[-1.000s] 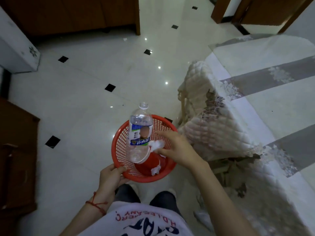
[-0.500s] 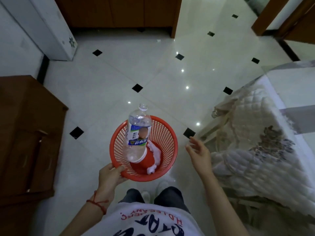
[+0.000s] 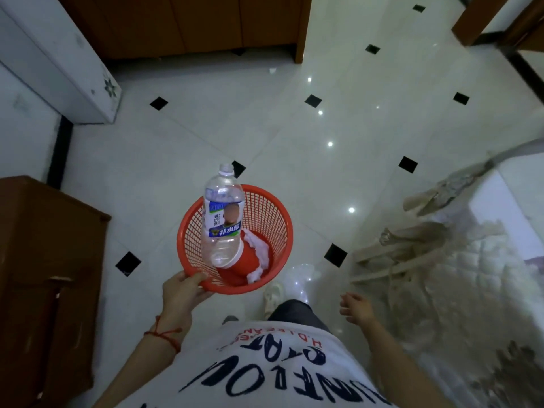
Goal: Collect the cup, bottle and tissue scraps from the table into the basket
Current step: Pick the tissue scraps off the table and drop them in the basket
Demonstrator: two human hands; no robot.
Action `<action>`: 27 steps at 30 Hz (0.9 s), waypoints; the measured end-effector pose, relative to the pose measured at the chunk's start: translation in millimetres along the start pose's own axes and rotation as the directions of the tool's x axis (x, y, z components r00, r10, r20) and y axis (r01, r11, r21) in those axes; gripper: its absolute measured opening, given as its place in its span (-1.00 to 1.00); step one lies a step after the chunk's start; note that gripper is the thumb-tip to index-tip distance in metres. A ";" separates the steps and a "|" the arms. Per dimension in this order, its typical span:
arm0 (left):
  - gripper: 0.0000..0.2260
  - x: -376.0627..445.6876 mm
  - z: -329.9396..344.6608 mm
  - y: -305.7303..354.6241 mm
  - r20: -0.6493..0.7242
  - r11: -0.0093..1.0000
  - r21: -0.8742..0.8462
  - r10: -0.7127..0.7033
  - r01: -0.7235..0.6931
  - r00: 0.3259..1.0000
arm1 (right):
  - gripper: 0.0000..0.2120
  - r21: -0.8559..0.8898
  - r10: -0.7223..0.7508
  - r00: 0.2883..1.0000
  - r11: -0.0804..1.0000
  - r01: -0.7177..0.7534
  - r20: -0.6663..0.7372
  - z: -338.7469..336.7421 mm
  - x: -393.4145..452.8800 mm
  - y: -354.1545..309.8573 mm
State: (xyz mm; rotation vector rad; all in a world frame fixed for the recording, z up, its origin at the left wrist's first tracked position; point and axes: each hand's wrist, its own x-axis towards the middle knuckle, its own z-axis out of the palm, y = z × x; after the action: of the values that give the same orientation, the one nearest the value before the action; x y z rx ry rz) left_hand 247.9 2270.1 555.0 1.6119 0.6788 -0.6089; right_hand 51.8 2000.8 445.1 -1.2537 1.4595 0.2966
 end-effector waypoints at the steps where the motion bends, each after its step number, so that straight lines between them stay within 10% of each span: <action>1: -0.87 9.0 10.7 14.6 0.006 1.000 0.003 0.006 -0.006 1.000 | -0.76 -0.013 -0.001 1.000 1.000 0.001 0.003 -2.2 10.1 -14.9; 14: -0.84 132.5 150.2 175.0 0.085 0.994 0.077 0.077 -0.083 0.993 | -0.92 0.153 -0.129 0.991 0.980 0.131 -0.026 -13.4 118.0 -253.9; 27: -0.88 224.0 395.7 340.9 0.384 0.908 0.367 0.052 -0.204 0.922 | -0.72 0.457 0.194 0.968 0.884 -0.104 -0.156 -58.8 192.3 -326.9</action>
State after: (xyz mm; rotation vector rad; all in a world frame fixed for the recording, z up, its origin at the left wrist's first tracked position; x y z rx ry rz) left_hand 643.8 1862.7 571.7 1.8337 0.1658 -0.9673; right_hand 319.1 1725.5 449.6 -0.8135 1.6828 -0.0684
